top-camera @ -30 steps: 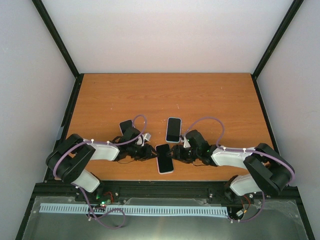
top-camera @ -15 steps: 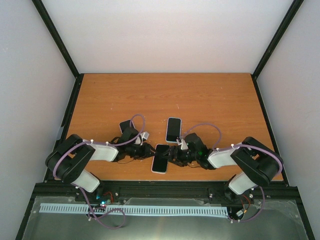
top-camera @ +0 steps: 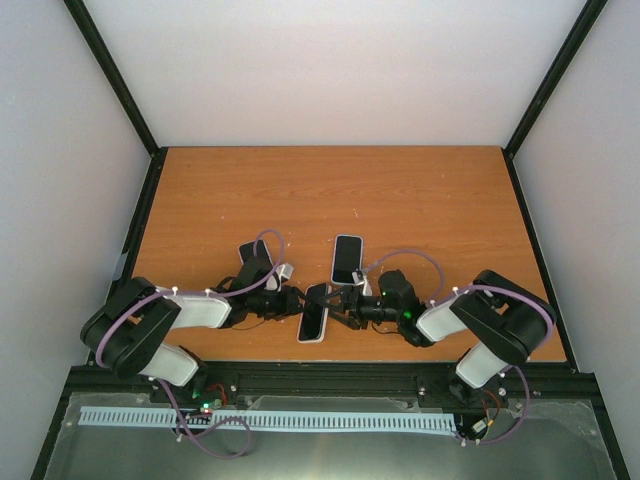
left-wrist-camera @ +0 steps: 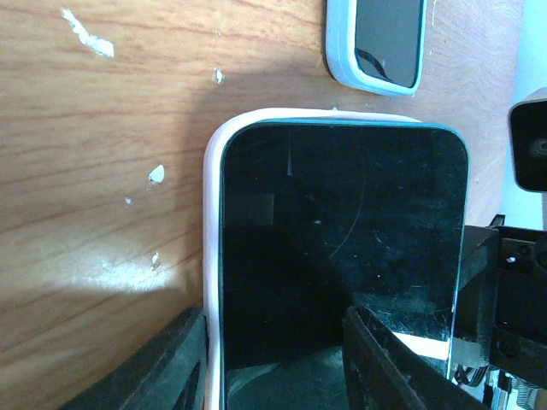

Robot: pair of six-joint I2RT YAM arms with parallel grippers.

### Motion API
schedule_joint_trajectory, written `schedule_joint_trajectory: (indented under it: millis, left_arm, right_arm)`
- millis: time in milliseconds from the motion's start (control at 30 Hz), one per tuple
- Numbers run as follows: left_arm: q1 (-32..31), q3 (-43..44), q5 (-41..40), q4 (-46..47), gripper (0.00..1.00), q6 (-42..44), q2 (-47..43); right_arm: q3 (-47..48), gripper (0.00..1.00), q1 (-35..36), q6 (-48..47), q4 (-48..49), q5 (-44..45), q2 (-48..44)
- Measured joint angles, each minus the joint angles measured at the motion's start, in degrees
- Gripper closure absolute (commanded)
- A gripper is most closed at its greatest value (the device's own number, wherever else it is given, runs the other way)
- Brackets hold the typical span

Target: Put the phone into the phone case

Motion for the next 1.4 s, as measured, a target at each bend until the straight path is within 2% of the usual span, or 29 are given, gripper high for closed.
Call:
schedule_joint_trajectory:
  millis: [200,567,600,767,867,1067,1267,1400]
  left_arm:
    - [0.0,0.0,0.1,-0.2,0.56,-0.1,-0.1]
    - [0.0,0.0,0.0,-0.5,0.56,-0.3,-0.3]
    - [0.0,0.0,0.0,-0.6,0.56,-0.3,-0.3]
    - [0.0,0.0,-0.1,-0.7,0.56,-0.3,-0.3]
    - [0.0,0.0,-0.1,-0.7,0.56,-0.3,-0.3]
    - [-0.2,0.2,0.6,-0.6,0.56,-0.3,0.3]
    - [-0.2,0.5,1.4,-0.7,0.56,-0.3,0.7]
    - [-0.5,1.2,1.3,-3.3,0.46,-0.2,-0.1]
  right_arm:
    - [-0.3,0.53,0.2,2.3,7.9,0.3,5.9]
    - [-1.0,0.96,0.2,2.8,12.9,0.4,10.7]
    - [-1.0,0.97,0.2,2.5,13.1,0.4,10.8]
    - [-1.0,0.95,0.2,1.4,13.5,0.4,11.1]
    - [-1.0,0.79,0.2,0.9,12.9,0.4,10.8]
    - [0.5,0.66,0.3,-0.7,6.5,1.2,8.5]
    - [2.4,0.96,0.6,-3.7,-2.3,2.4,5.0]
    - [3.0,0.97,0.7,-6.4,-9.3,4.0,1.5]
